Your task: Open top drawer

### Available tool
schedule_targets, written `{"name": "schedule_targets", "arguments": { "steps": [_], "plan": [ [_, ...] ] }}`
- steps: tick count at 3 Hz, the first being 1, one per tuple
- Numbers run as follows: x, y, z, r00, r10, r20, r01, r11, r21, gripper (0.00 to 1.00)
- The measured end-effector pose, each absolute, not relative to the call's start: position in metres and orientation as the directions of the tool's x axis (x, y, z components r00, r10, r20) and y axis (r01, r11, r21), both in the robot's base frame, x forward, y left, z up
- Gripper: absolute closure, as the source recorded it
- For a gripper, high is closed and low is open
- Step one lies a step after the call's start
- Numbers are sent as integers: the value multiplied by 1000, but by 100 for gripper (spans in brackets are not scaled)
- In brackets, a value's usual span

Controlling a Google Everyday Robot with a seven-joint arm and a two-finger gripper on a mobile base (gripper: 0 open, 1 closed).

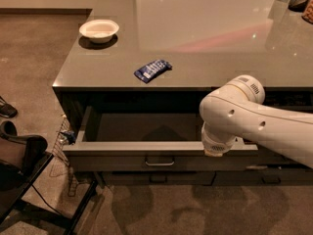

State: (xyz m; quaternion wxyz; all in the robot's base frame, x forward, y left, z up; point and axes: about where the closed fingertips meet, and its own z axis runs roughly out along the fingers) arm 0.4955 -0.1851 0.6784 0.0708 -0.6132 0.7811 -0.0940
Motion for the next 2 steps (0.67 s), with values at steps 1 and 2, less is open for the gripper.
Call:
{"name": "schedule_targets", "arguments": {
  "steps": [1,2],
  "plan": [
    [469,-182,689,-274,-962,-11,-936,270,-226,100],
    [471,-183,689,-274,-962,-12,-935,269,-231,100]
  ]
}}
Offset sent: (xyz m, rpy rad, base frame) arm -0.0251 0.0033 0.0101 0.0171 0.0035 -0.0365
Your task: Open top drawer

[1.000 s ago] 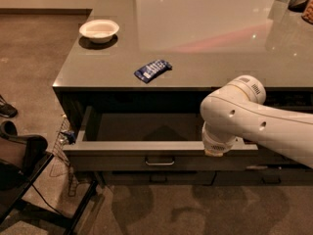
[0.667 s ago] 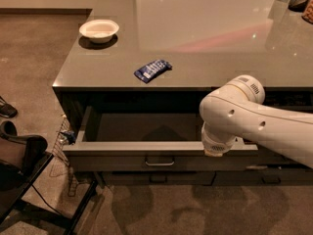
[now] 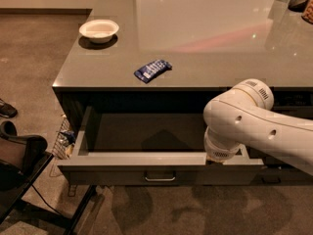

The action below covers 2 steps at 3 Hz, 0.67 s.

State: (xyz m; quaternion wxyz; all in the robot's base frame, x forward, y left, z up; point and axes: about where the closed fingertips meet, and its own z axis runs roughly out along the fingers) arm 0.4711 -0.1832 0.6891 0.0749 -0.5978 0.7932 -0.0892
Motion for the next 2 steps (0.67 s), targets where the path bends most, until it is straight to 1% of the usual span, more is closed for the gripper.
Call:
{"name": "schedule_targets", "arguments": {
  "steps": [1,2],
  "plan": [
    [486,-191,696,-235,-972,-26,-934,233,-272,100],
    [515,-199,691,-181,-981,-67,-932,193,-307,100]
  ]
}}
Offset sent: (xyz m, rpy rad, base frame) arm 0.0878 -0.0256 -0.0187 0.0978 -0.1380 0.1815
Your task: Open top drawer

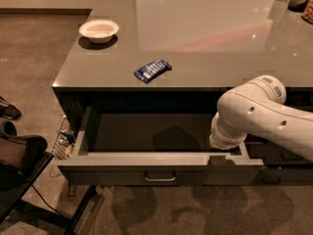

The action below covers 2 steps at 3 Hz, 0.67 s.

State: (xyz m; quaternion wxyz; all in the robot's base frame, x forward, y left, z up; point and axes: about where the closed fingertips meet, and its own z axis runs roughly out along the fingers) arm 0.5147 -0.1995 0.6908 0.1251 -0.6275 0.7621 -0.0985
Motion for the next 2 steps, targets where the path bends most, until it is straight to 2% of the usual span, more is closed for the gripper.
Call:
{"name": "schedule_targets", "arguments": {
  "steps": [2],
  "plan": [
    [517,-199,678,-164,-985,-57,-942,174,-287,100]
  ]
}}
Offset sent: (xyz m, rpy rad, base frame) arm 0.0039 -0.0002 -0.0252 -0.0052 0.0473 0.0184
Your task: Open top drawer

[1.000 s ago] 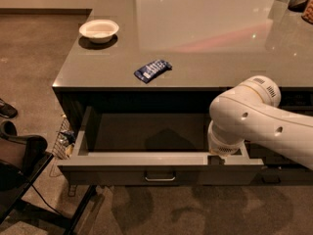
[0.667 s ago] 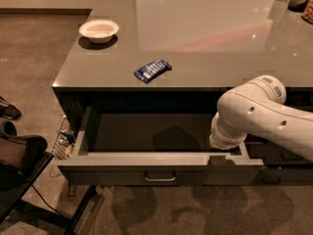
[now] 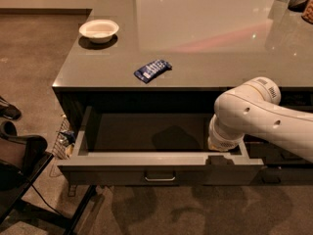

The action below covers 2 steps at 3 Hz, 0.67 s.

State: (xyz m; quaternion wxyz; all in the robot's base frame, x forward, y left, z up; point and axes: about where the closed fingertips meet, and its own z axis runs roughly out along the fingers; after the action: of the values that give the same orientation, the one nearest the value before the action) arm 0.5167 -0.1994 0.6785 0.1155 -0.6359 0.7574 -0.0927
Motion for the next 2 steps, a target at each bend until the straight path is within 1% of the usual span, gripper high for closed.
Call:
{"name": "schedule_targets", "arguments": {
  "steps": [2],
  "plan": [
    [504,-207,650,-202,-979,-30,-962,204,-183,100]
  ]
}}
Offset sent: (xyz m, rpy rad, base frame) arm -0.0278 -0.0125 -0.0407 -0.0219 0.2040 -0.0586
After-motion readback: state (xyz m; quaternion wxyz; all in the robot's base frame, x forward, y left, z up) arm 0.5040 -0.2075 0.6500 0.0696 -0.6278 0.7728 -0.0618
